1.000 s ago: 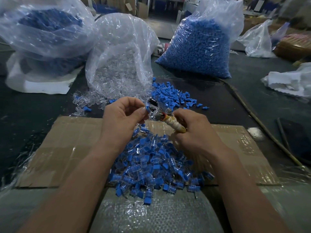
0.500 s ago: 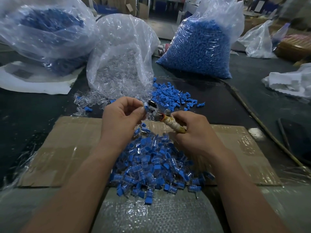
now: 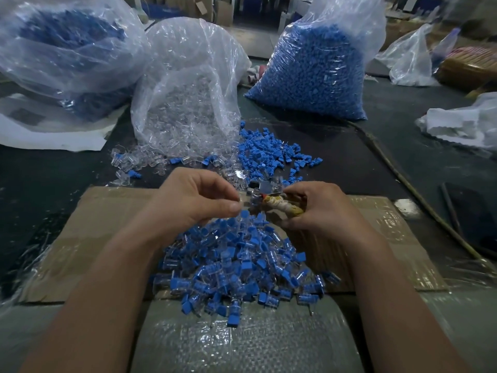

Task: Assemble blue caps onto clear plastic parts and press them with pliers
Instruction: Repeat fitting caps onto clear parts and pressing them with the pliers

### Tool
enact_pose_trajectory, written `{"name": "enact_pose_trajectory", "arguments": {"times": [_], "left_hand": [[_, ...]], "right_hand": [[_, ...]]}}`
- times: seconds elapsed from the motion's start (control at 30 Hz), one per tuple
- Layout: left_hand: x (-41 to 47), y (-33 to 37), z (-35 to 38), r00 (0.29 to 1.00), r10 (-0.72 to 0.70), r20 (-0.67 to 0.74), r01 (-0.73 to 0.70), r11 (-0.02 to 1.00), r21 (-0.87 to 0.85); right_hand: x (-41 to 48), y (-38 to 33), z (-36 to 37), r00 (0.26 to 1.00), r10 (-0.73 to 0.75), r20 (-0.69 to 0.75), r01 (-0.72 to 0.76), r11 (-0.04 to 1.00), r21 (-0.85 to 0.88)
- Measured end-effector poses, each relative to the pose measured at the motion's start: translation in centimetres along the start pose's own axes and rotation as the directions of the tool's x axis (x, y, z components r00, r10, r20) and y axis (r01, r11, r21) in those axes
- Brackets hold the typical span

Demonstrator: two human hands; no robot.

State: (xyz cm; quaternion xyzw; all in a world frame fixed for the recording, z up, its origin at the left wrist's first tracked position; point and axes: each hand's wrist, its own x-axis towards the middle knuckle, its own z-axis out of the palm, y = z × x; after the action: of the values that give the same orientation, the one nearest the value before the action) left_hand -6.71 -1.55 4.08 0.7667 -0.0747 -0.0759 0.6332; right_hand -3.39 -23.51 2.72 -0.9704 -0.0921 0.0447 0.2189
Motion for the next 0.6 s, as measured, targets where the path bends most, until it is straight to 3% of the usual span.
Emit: {"name": "enact_pose_trajectory", "arguments": {"times": [0.2, 0.3, 0.43, 0.6], "left_hand": [[-0.2, 0.1, 0.1, 0.999, 0.008, 0.035, -0.008, 1.000, 0.011], [0.4, -0.8, -0.4, 0.983, 0.010, -0.185, 0.004, 0.997, 0.077], [1.9, -2.1, -1.9, 0.868, 0.021, -0.496, 0.094, 0.974, 0.206], [4.1, -2.1, -3.1, 0.844, 0.127, -0.521, 0.153, 0.874, 0.462]], "right_hand": [[0.0, 0.5, 0.1, 0.999, 0.016, 0.031, -0.016, 1.000, -0.004], [0.0, 0.7, 0.1, 0.998, 0.024, 0.060, -0.026, 0.999, 0.030], [0.0, 1.0, -0.1, 0.995, 0.028, 0.099, -0.035, 0.997, 0.067], [0.1, 1.4, -0.1, 0.996, 0.049, 0.081, -0.055, 0.995, 0.079]]}}
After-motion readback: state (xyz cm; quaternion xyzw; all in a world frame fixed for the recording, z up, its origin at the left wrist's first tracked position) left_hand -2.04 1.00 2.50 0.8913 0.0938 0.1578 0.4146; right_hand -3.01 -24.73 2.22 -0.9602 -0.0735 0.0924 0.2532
